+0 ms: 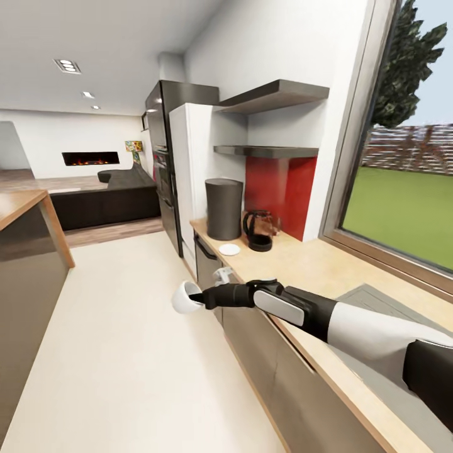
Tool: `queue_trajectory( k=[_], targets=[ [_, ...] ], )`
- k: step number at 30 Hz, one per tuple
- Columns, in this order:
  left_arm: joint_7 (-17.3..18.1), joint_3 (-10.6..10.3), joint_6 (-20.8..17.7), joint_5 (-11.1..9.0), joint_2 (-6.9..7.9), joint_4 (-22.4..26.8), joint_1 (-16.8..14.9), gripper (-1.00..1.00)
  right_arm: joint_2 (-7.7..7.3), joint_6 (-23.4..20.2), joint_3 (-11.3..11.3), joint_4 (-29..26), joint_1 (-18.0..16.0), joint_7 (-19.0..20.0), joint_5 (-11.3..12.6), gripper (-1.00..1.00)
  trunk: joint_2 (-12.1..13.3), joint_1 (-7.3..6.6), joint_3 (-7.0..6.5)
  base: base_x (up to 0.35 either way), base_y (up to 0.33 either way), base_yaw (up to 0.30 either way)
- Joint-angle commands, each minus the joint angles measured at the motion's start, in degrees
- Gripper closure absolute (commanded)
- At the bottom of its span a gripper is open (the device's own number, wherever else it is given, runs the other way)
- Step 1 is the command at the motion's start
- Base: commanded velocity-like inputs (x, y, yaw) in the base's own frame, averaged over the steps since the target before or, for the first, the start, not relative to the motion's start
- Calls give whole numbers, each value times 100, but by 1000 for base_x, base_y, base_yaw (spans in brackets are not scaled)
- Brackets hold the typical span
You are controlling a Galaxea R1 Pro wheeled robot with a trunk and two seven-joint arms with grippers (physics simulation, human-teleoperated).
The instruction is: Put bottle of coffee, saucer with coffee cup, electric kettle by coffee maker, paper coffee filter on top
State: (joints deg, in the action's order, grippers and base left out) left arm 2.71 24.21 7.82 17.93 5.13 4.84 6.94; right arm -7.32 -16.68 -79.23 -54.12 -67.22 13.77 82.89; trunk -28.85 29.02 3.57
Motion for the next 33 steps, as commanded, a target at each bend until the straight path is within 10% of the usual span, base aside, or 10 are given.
queue_trajectory(
  k=[1, 33],
  targets=[
    [28, 49, 9, 43, -2, 8, 0, -100, -22, -11, -14, -5, -10, 25, 61, 100, -10, 6, 10, 311, 152, 2],
    [28, 57, 9, 43, 0, 8, 0, -100, -68, -11, -14, -20, -10, 29, 54, 100, -10, 6, 10, 298, 199, 0]
  ],
)
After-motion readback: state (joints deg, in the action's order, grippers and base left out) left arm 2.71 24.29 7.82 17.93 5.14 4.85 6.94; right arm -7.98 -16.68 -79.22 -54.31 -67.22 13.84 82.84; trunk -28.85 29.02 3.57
